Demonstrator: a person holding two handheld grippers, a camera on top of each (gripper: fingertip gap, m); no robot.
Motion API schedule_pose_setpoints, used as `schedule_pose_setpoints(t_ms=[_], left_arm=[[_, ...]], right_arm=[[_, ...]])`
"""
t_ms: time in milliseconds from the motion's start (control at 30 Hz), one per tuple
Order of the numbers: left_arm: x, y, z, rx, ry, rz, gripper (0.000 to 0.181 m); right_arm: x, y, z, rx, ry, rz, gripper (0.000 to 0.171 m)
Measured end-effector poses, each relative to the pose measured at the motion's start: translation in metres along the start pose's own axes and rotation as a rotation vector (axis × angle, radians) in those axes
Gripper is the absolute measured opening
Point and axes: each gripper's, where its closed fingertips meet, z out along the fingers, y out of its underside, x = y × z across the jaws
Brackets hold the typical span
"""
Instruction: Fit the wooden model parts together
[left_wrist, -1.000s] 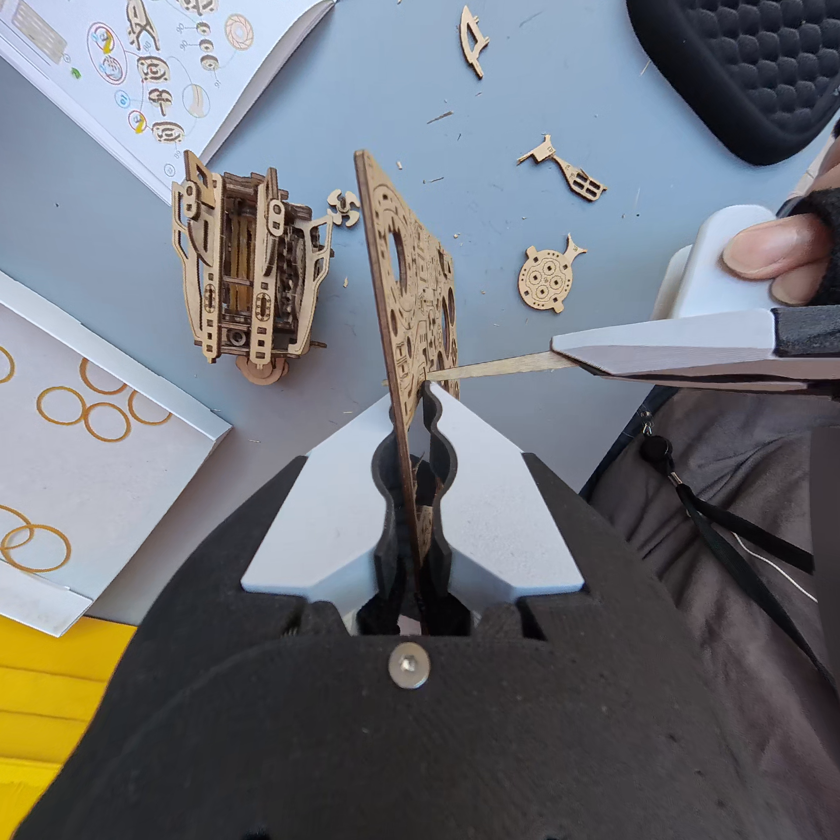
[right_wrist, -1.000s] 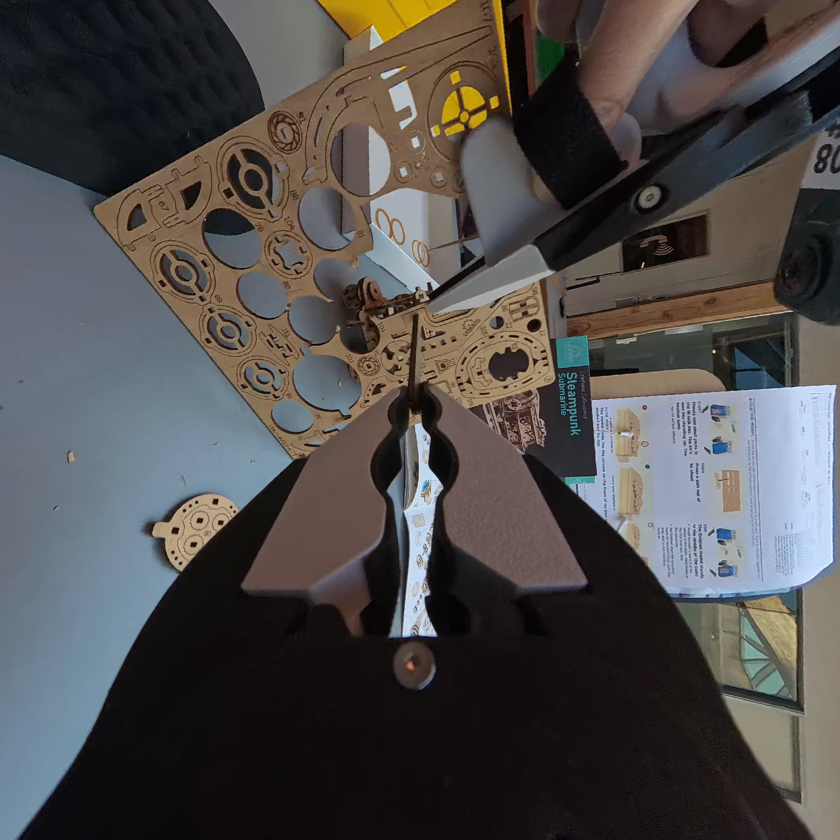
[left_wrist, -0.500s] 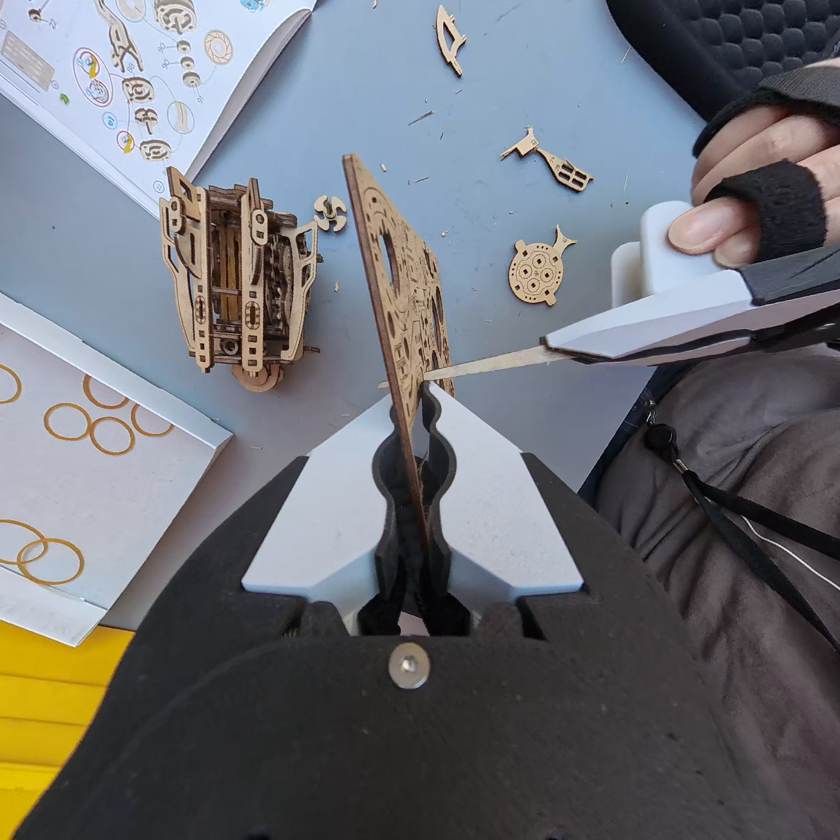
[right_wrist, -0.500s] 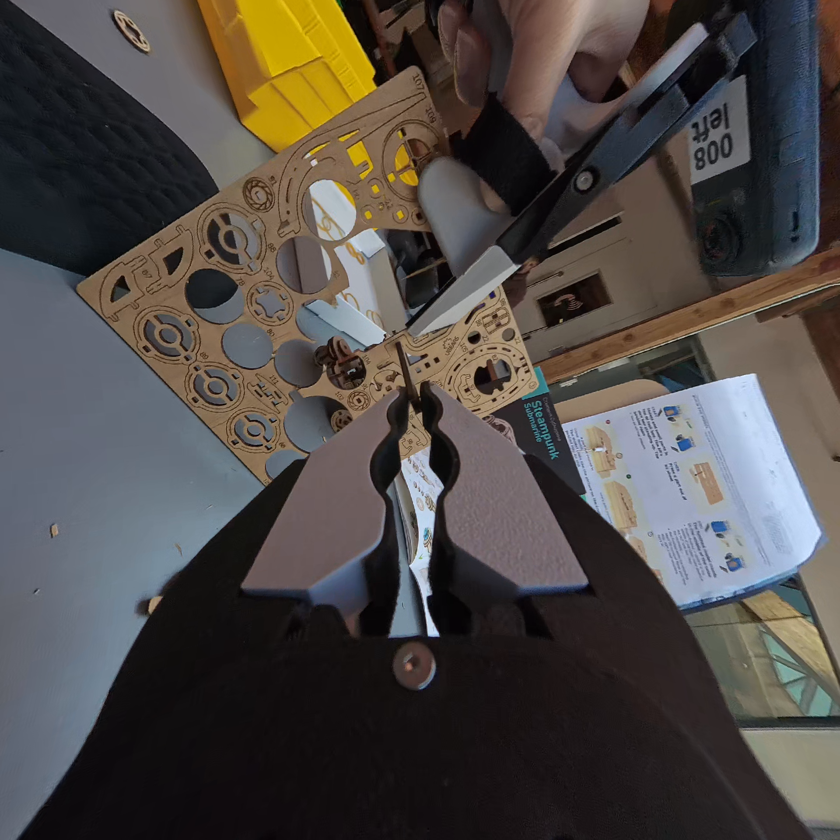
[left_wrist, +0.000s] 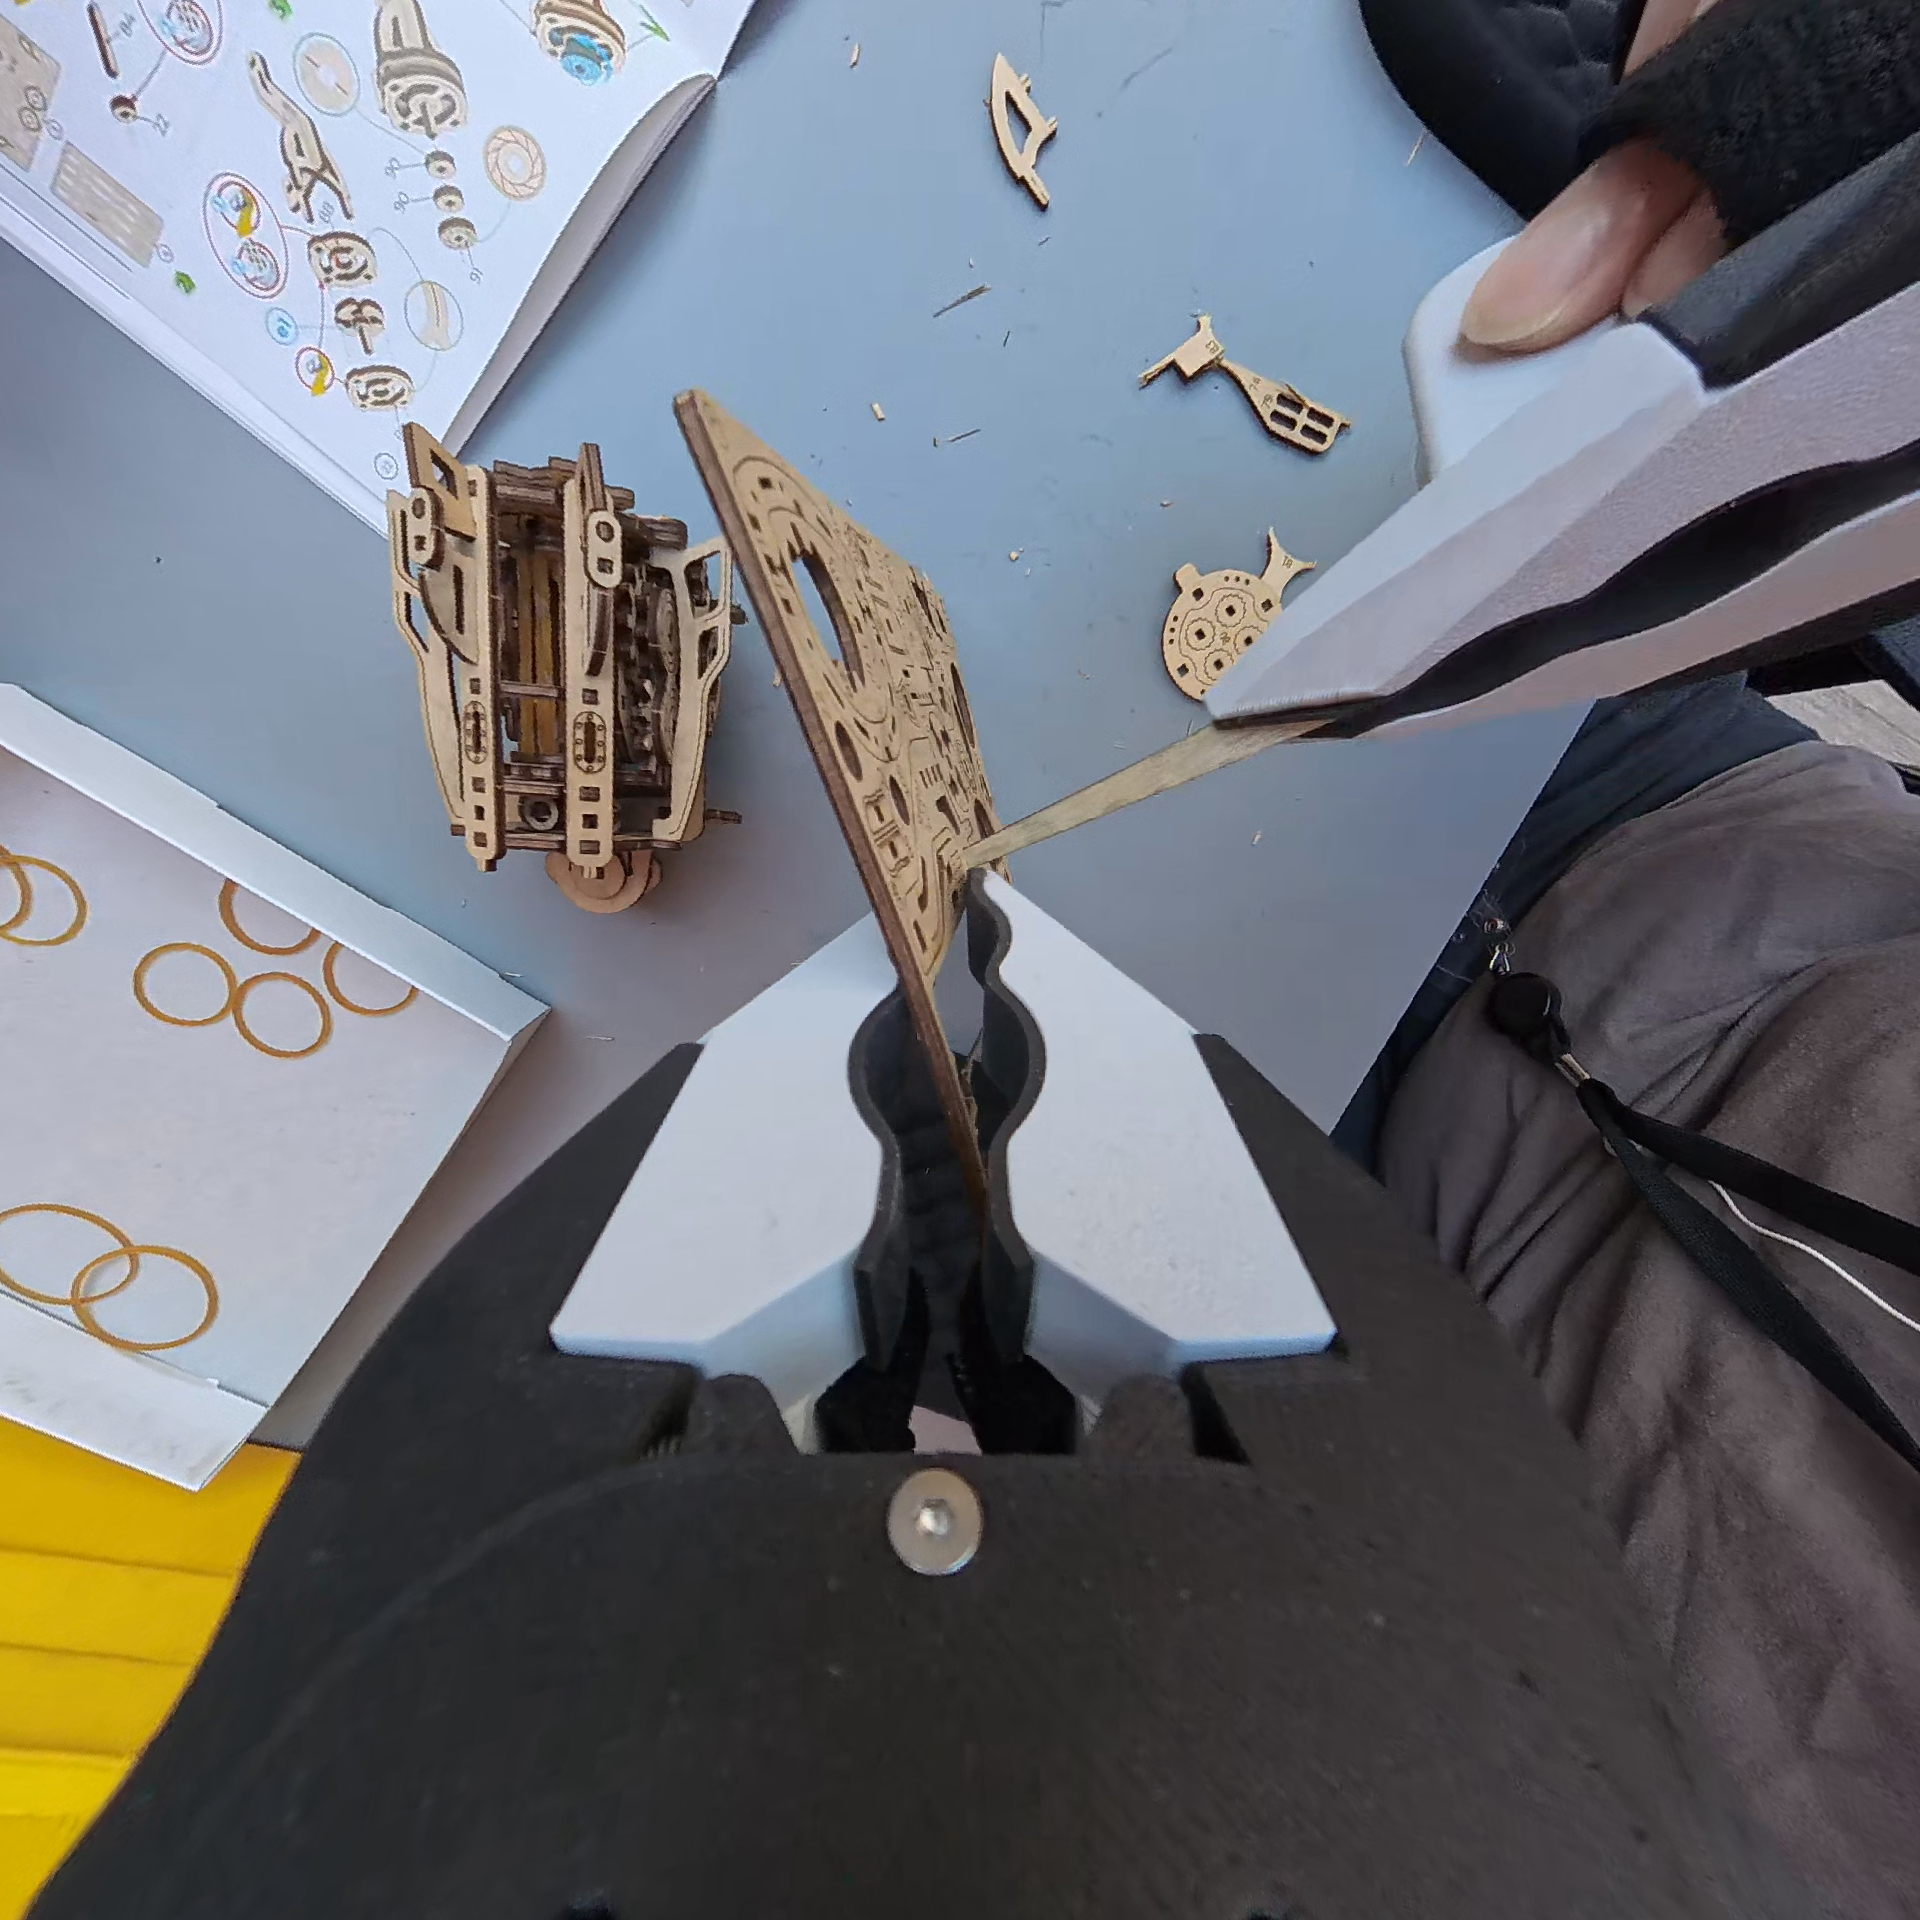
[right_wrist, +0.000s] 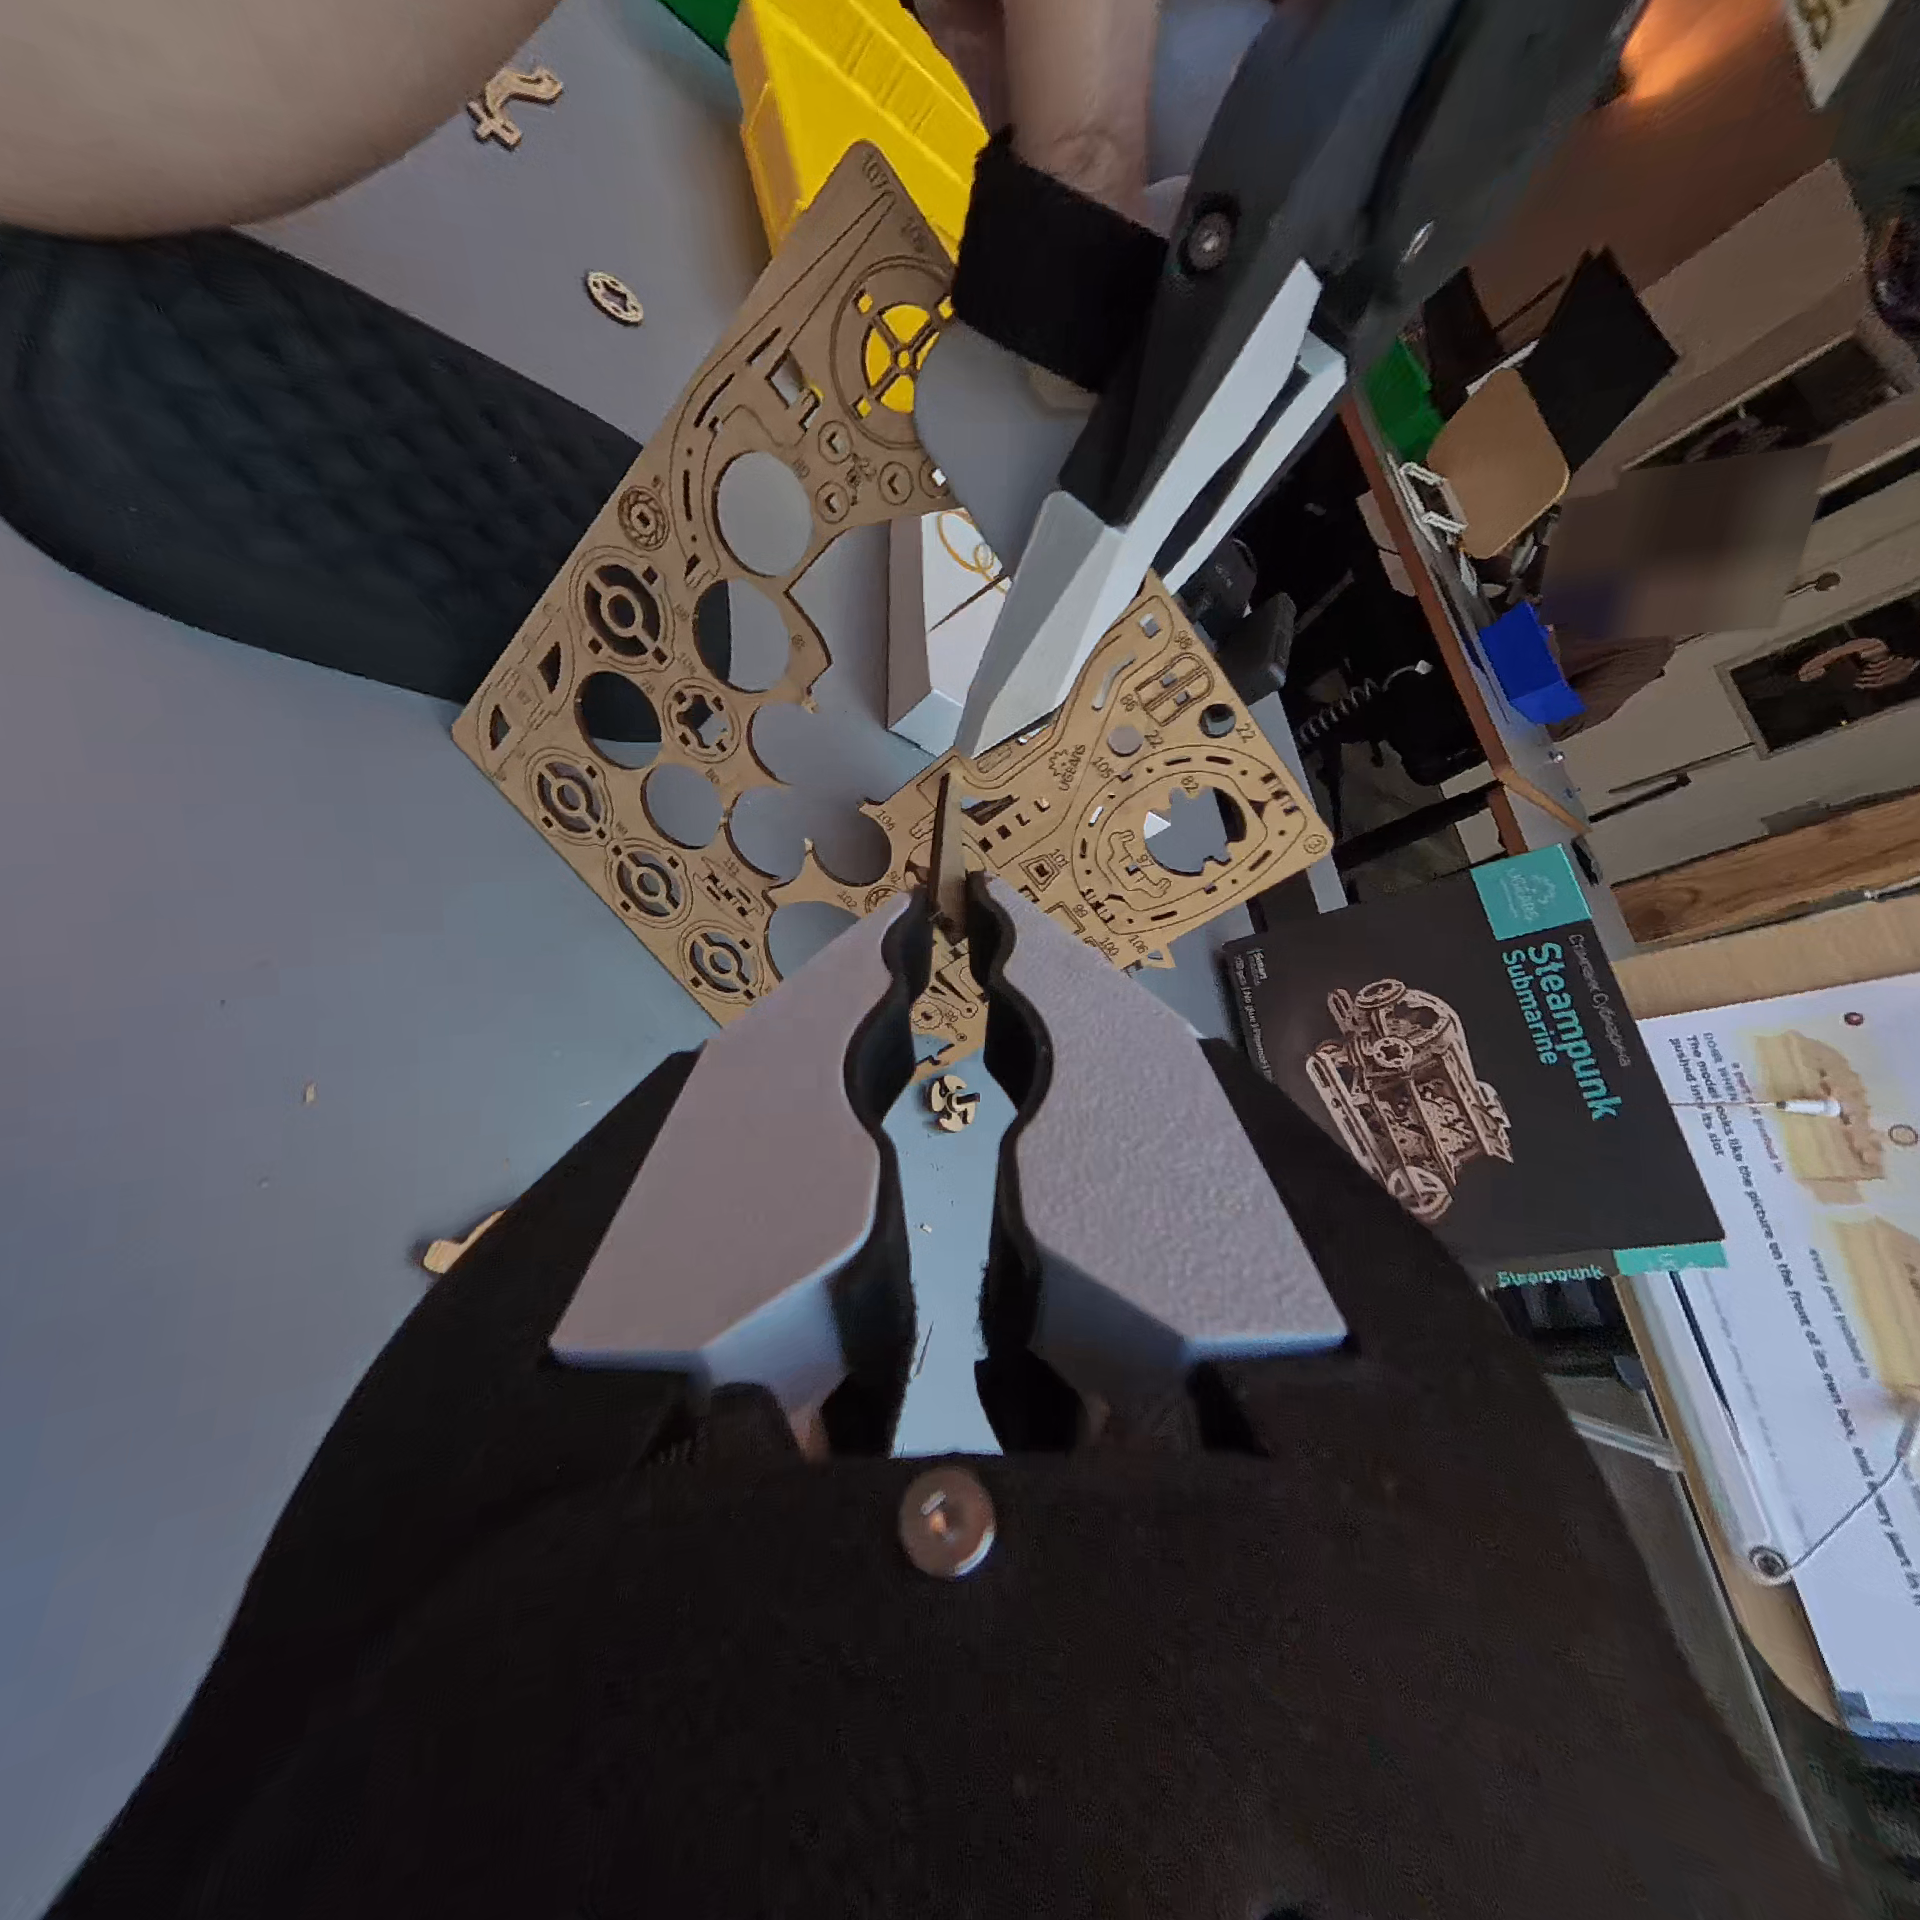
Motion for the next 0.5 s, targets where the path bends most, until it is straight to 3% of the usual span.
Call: schedule_pose_setpoints(t_ms=[167,267,500], left_arm=[[-0.008,-0.001,0.002,-0.005,-0.033,-0.058,0.002],[-0.012,0.0,0.002,-0.01,-0.052,-0.069,0.003],[-0.004,-0.003,-0.001,0.012,-0.03,-0.029,0.002]], right_arm=[[-0.015,-0.018,0.013,-0.14,0.266,-0.185,0.004],[-0.017,-0.017,0.018,-0.179,0.339,-0.239,0.004],[0.002,0.019,0.005,-0.078,0.131,-0.072,0.005]])
